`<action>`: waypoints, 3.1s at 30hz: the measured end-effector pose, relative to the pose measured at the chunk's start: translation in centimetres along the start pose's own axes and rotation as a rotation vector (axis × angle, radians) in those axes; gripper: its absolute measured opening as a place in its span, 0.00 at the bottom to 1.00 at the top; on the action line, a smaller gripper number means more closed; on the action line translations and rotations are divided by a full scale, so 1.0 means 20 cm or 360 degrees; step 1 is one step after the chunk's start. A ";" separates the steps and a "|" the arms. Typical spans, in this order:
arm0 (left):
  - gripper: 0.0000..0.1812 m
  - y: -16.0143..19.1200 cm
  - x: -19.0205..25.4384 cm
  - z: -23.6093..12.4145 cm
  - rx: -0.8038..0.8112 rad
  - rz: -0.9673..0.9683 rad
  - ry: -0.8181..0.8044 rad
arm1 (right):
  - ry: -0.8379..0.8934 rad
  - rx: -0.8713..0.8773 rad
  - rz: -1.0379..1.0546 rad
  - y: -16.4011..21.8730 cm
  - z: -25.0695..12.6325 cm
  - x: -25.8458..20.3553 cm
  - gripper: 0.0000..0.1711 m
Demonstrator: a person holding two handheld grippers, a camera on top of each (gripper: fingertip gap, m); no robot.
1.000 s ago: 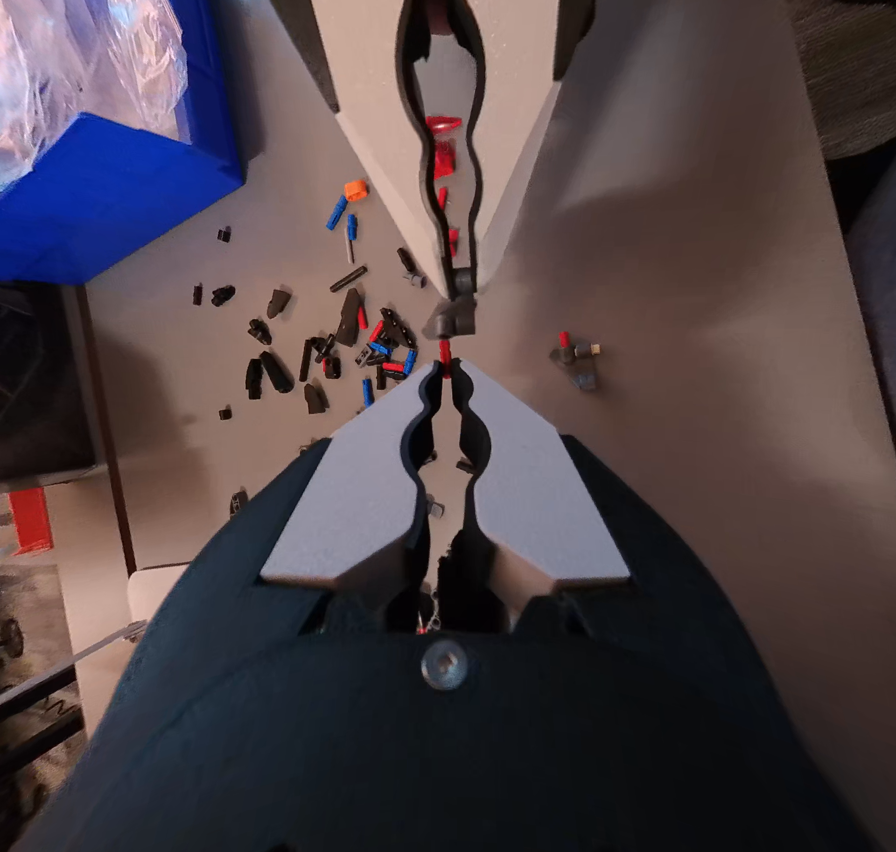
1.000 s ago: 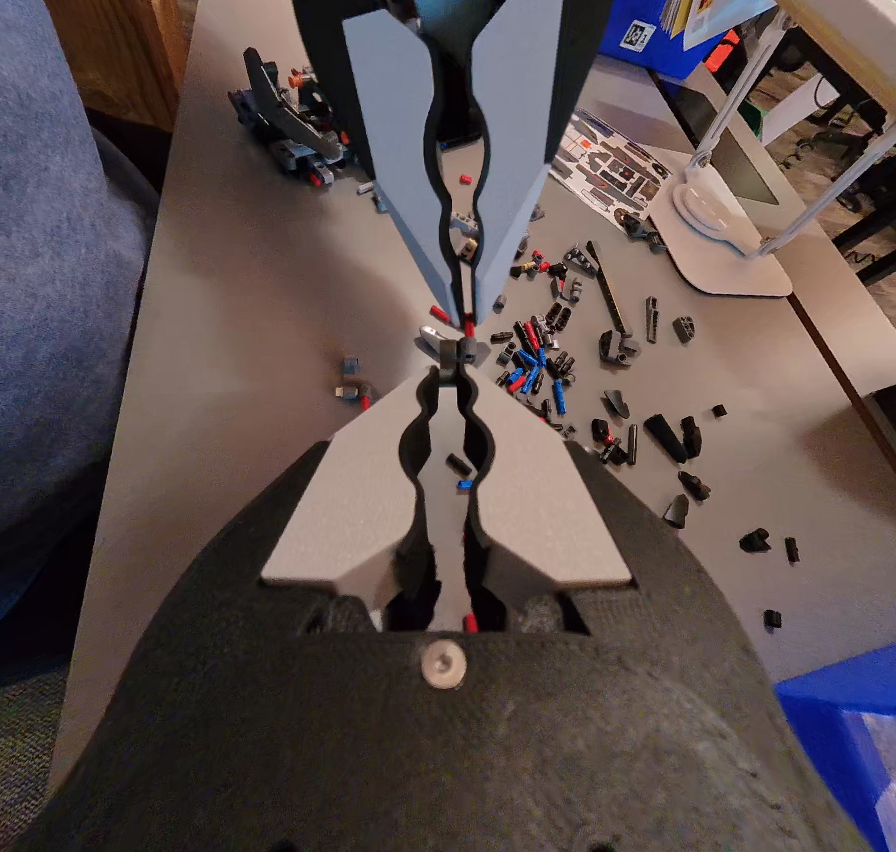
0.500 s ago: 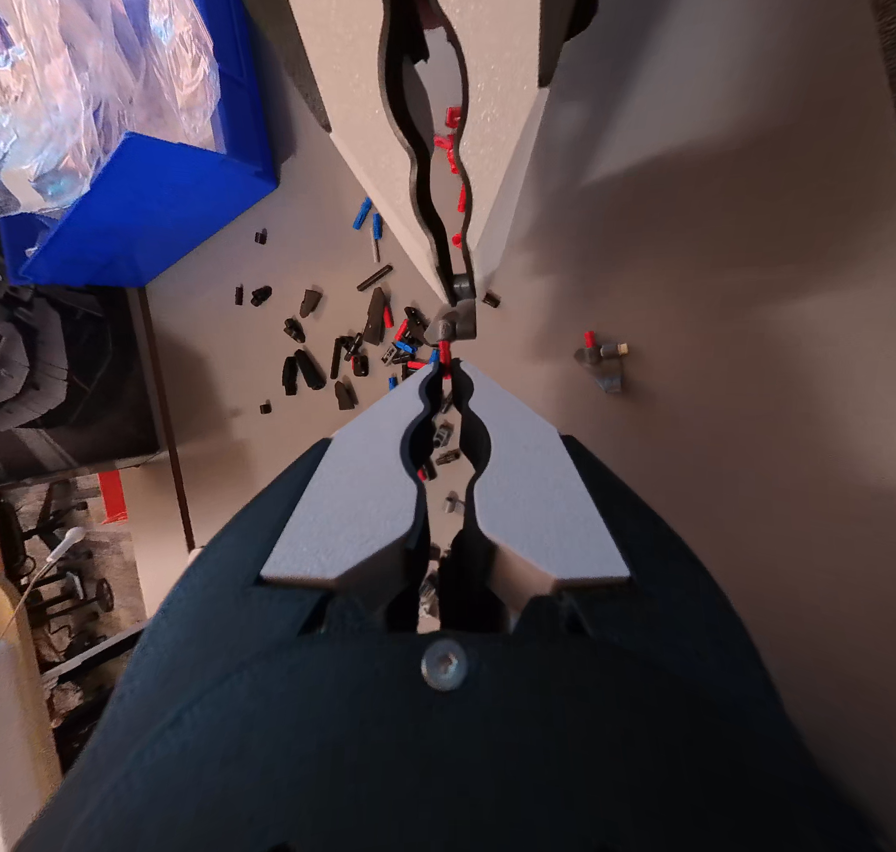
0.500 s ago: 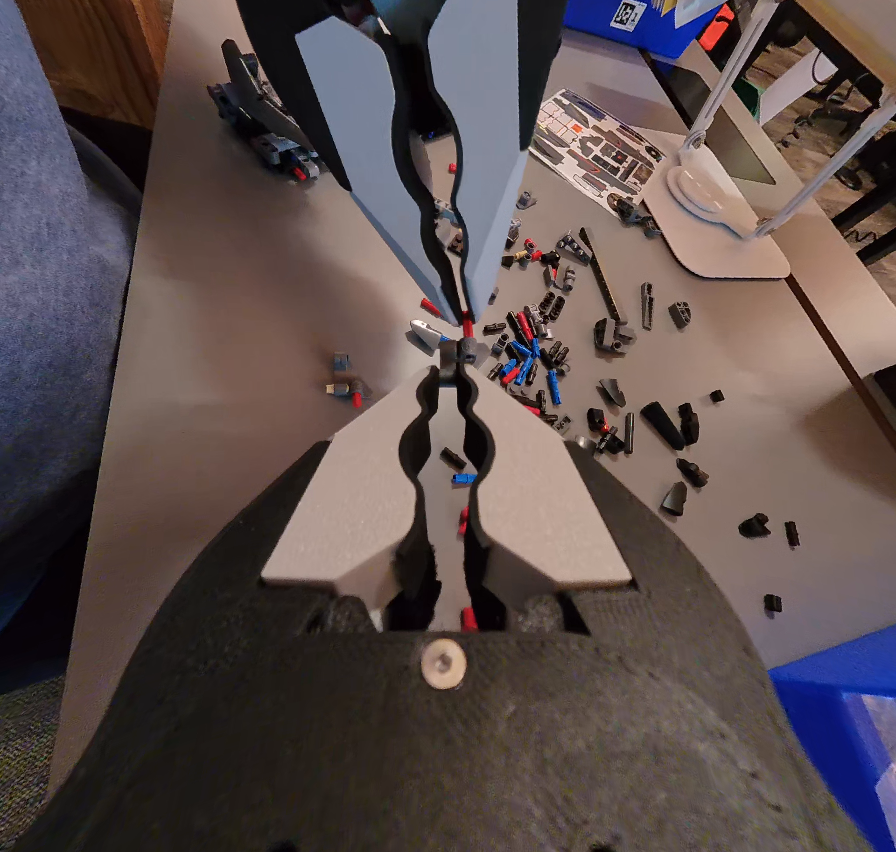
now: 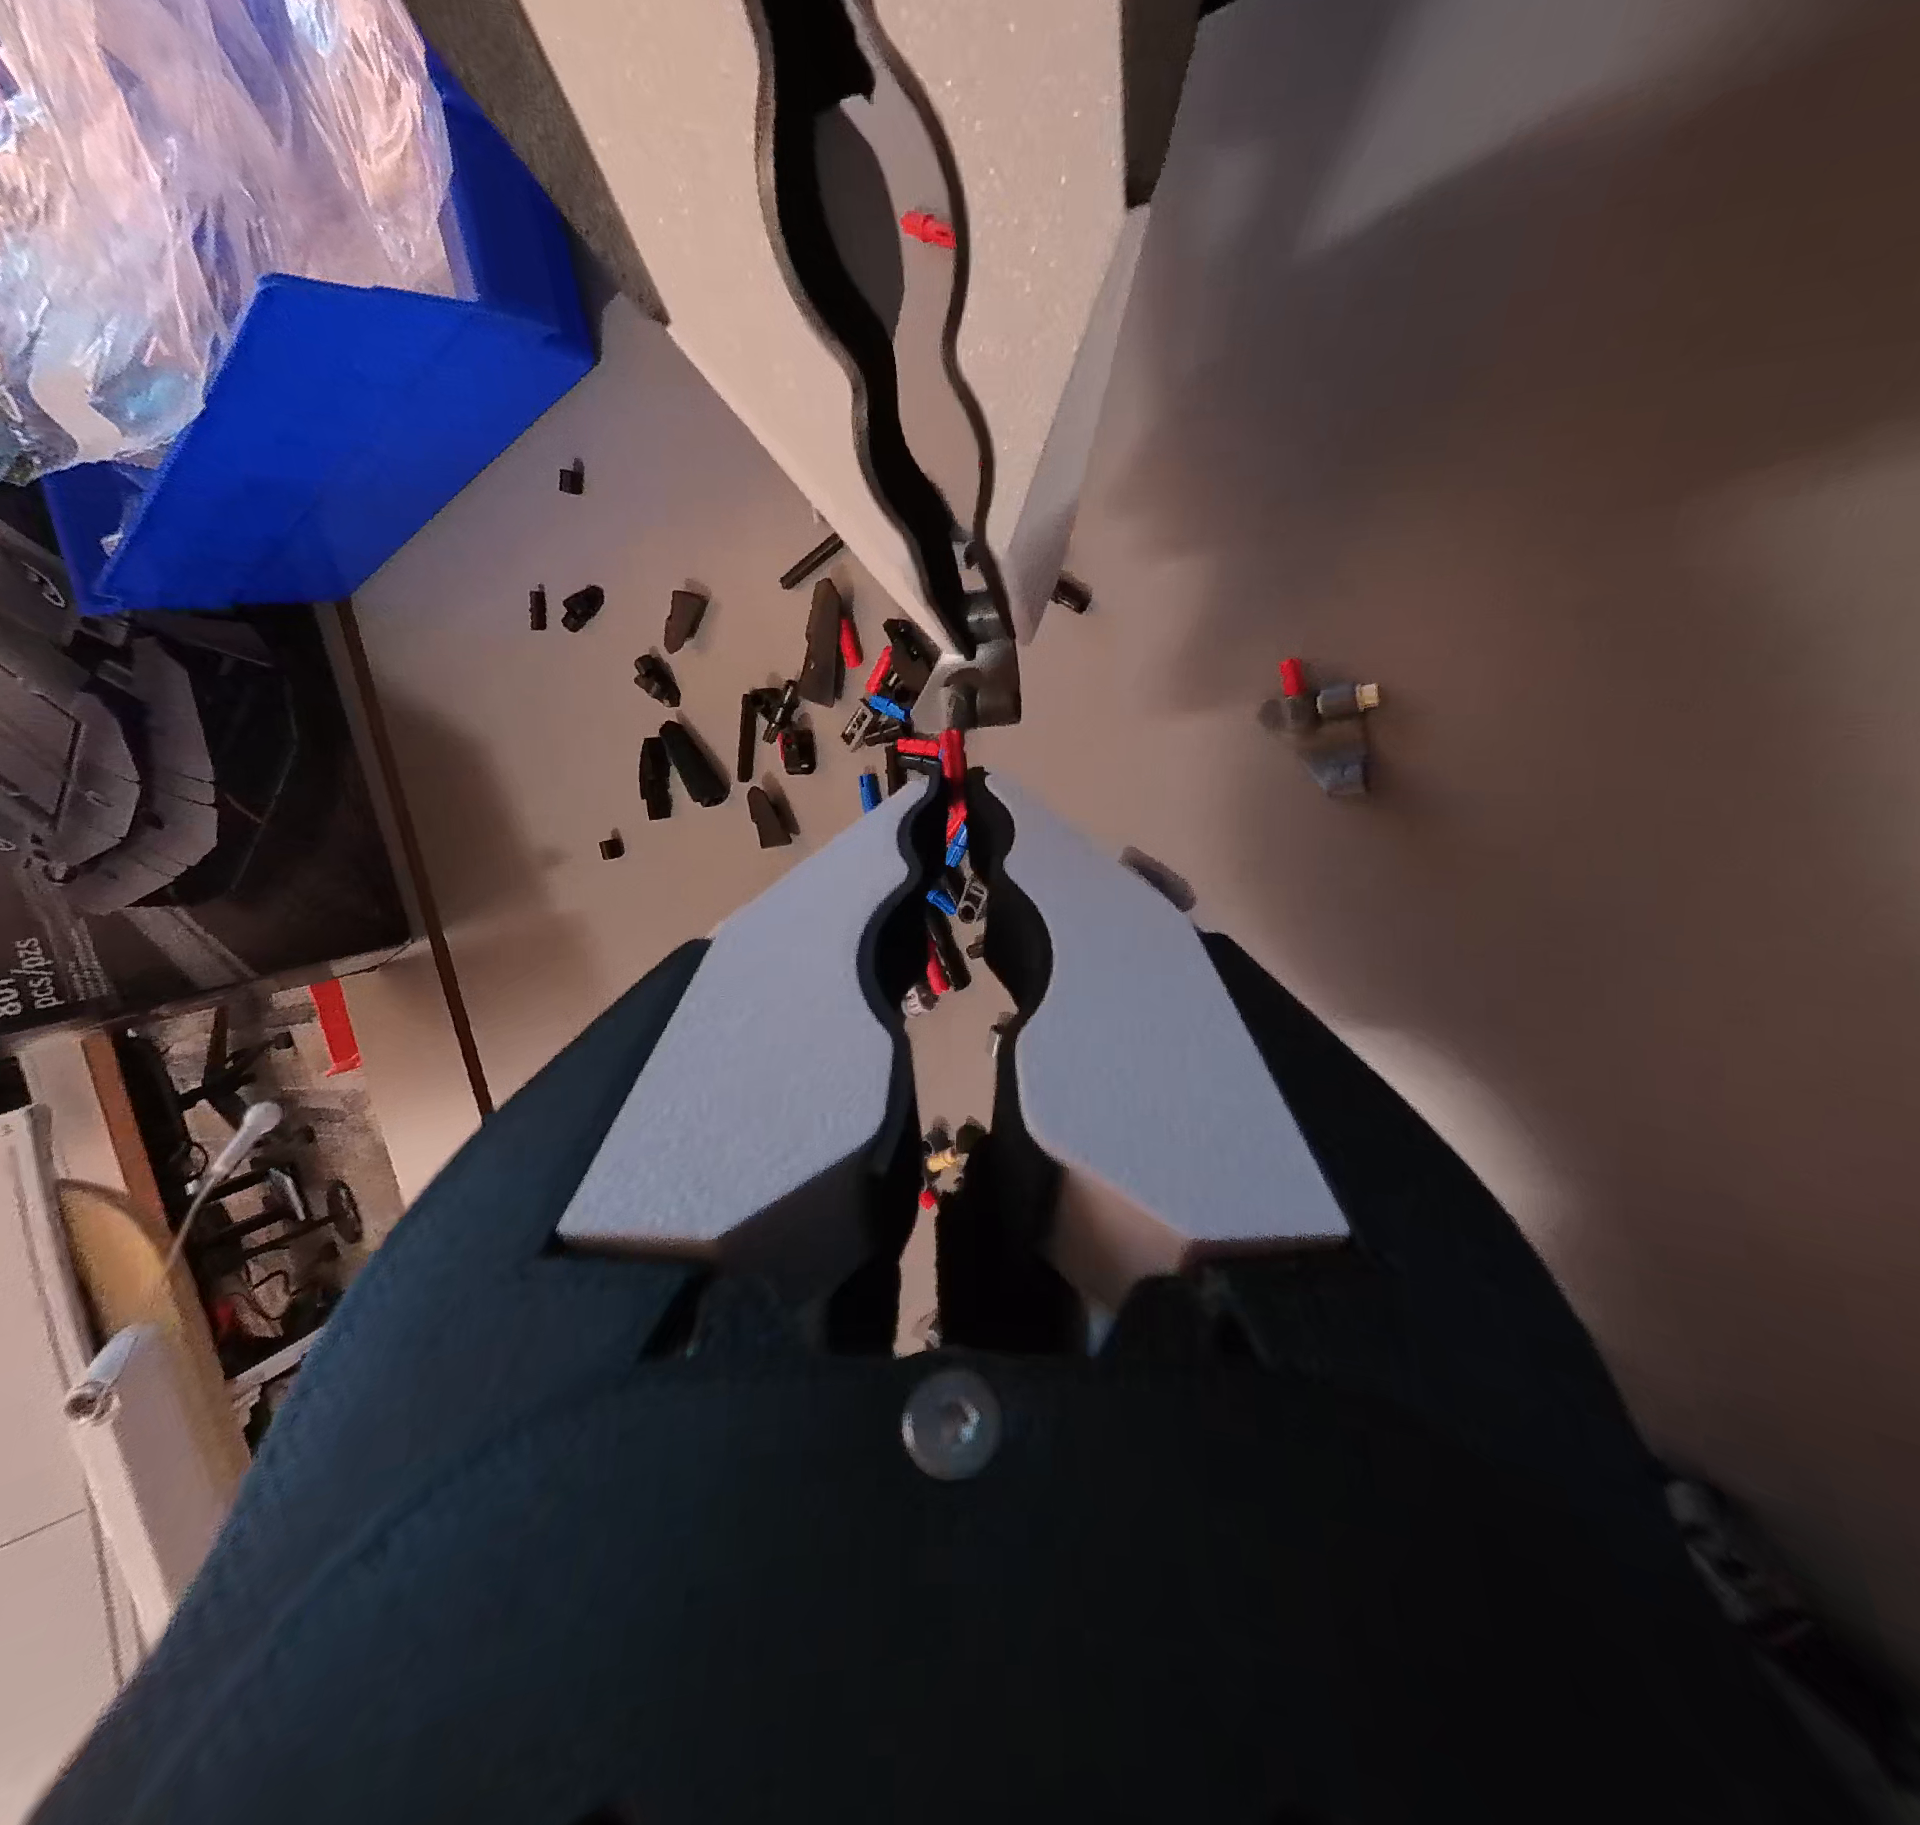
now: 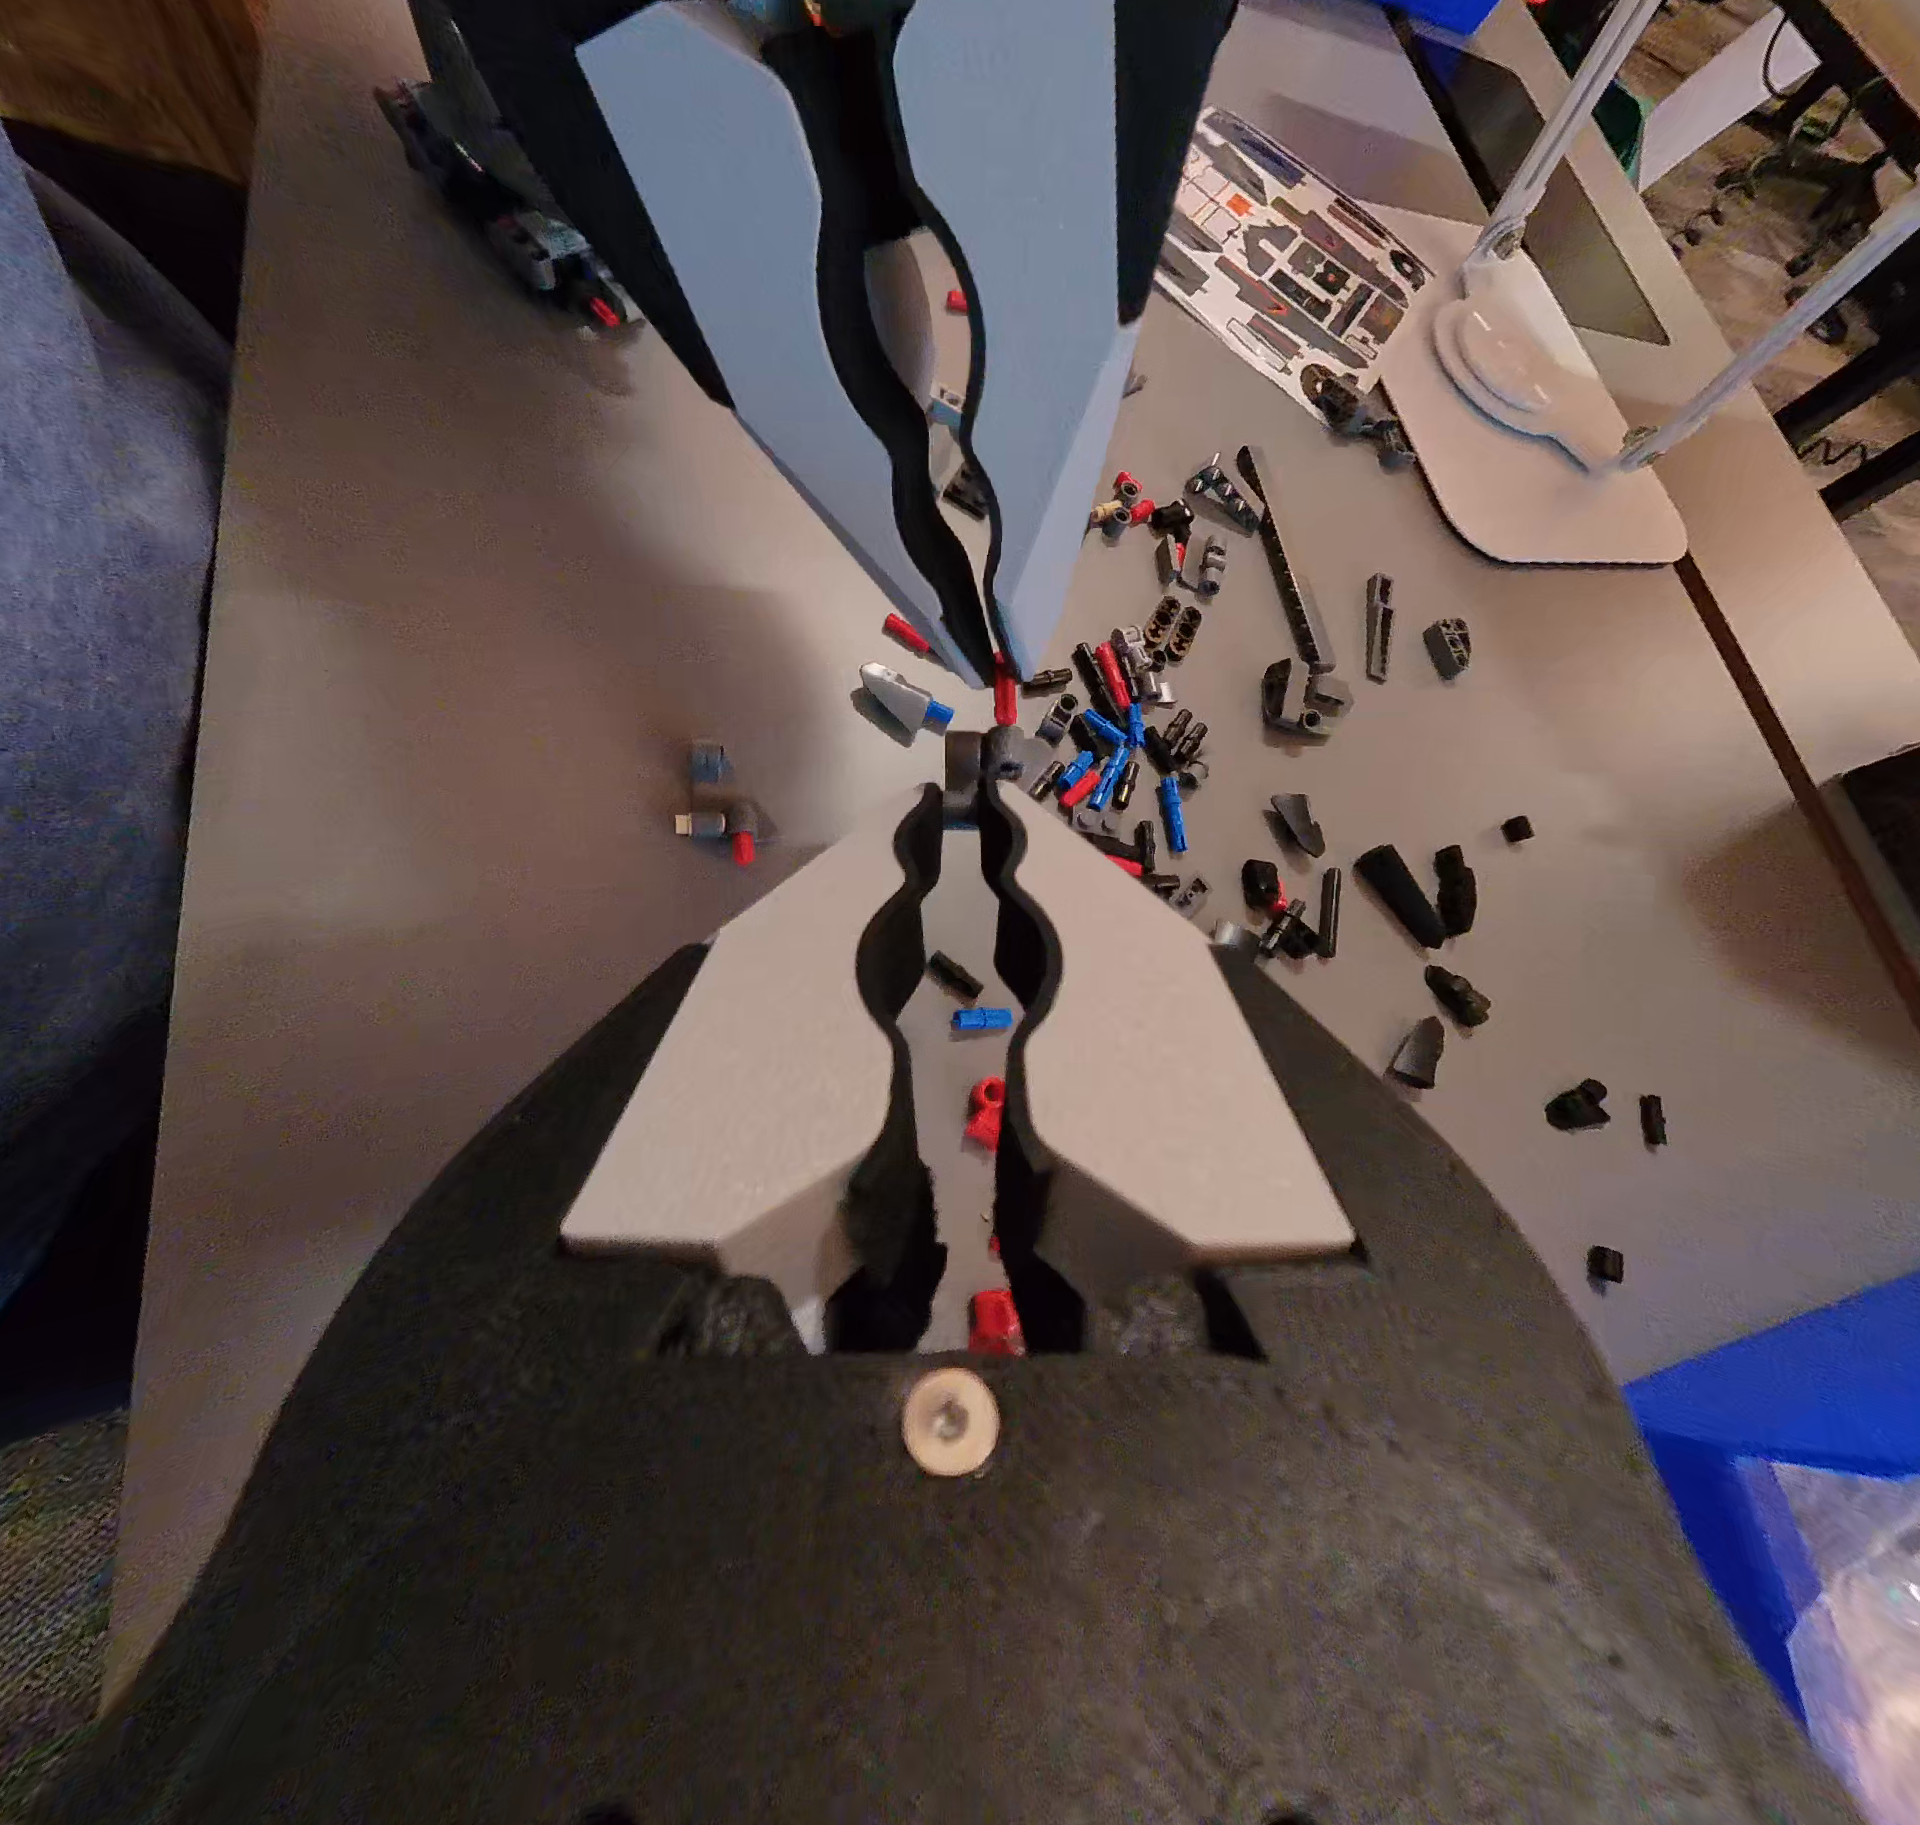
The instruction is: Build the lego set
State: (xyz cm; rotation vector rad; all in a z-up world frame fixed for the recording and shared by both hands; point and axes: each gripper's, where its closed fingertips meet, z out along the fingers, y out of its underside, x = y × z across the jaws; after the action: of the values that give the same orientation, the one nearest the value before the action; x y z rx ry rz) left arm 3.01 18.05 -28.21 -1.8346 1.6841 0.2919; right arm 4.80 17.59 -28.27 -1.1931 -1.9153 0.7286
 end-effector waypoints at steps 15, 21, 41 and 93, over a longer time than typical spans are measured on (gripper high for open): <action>0.00 -0.04 -0.04 -0.03 0.0012 0.0092 -0.0094 | -0.0142 0.0236 0.0289 -0.06 -0.07 0.02 0.03; 0.01 -0.06 -0.06 -0.05 -0.0005 0.0259 -0.0212 | -0.0283 0.0328 0.0438 -0.08 -0.10 0.03 0.03; 0.01 -0.16 -0.17 -0.18 0.0205 0.0211 -0.0430 | -0.0407 0.0738 0.0604 -0.22 -0.24 0.10 0.03; 0.01 -0.23 -0.25 -0.24 0.0277 0.0284 -0.0645 | -0.0153 0.0718 0.0563 -0.27 -0.30 0.17 0.12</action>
State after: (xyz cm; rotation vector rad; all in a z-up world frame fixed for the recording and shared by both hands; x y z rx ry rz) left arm 5.36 19.34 -20.26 -1.3903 1.5329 0.5356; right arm 6.19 19.03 -19.67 -1.2269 -1.5085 1.3467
